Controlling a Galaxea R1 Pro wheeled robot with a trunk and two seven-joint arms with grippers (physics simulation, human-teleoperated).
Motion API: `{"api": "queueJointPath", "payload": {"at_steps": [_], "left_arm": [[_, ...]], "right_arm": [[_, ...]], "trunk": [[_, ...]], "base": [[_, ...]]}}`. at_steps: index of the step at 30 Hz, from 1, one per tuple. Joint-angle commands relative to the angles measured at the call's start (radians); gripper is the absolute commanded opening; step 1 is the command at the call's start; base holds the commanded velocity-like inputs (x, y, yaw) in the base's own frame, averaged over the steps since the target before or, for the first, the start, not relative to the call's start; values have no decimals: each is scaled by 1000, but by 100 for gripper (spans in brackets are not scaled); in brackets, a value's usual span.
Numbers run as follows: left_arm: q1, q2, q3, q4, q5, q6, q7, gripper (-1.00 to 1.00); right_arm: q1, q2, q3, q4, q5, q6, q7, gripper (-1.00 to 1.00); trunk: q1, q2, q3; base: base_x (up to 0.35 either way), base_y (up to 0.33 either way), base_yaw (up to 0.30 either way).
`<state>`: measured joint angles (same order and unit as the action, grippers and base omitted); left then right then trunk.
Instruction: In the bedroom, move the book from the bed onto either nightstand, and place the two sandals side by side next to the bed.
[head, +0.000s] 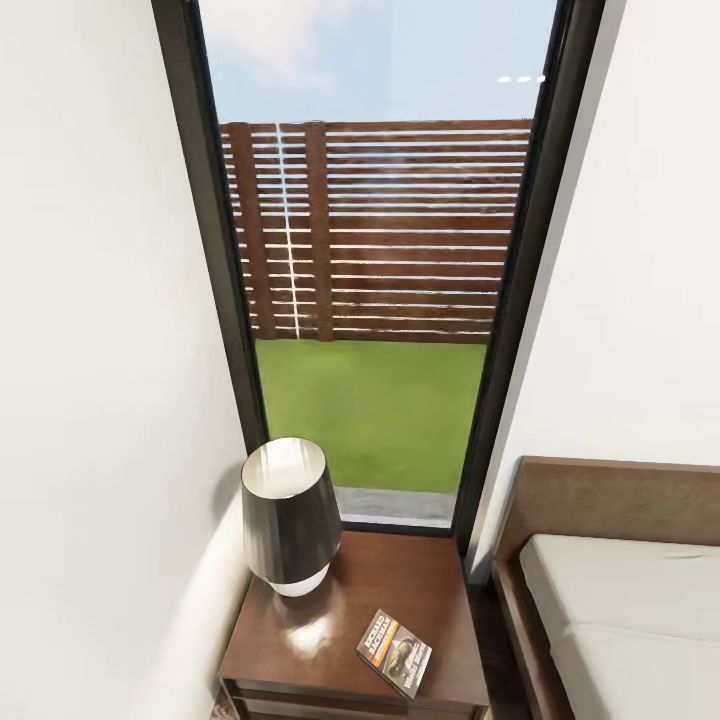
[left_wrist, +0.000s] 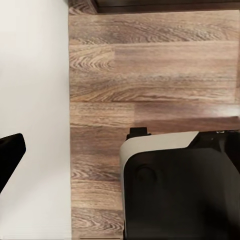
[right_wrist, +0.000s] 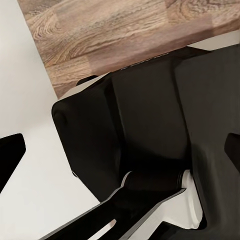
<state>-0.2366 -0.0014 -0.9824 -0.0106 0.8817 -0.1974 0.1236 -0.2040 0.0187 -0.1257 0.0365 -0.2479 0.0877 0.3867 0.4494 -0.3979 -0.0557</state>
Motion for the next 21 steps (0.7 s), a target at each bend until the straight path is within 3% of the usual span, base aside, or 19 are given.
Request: {"api": "queueJointPath", "payload": {"at_steps": [1,21], "left_arm": [[2,0,-8,0,5,-2,5,100],[12,0,-8,0,5,-3,5,100]], "right_arm": [[-1,0,-8,2,-5,4,3,100],[-1,0,-8,2,-5,4,3,100]], "trunk": [[1,-2,-2],[1,-2,-2]], "base": [[0,0,0],[0,0,0]]}}
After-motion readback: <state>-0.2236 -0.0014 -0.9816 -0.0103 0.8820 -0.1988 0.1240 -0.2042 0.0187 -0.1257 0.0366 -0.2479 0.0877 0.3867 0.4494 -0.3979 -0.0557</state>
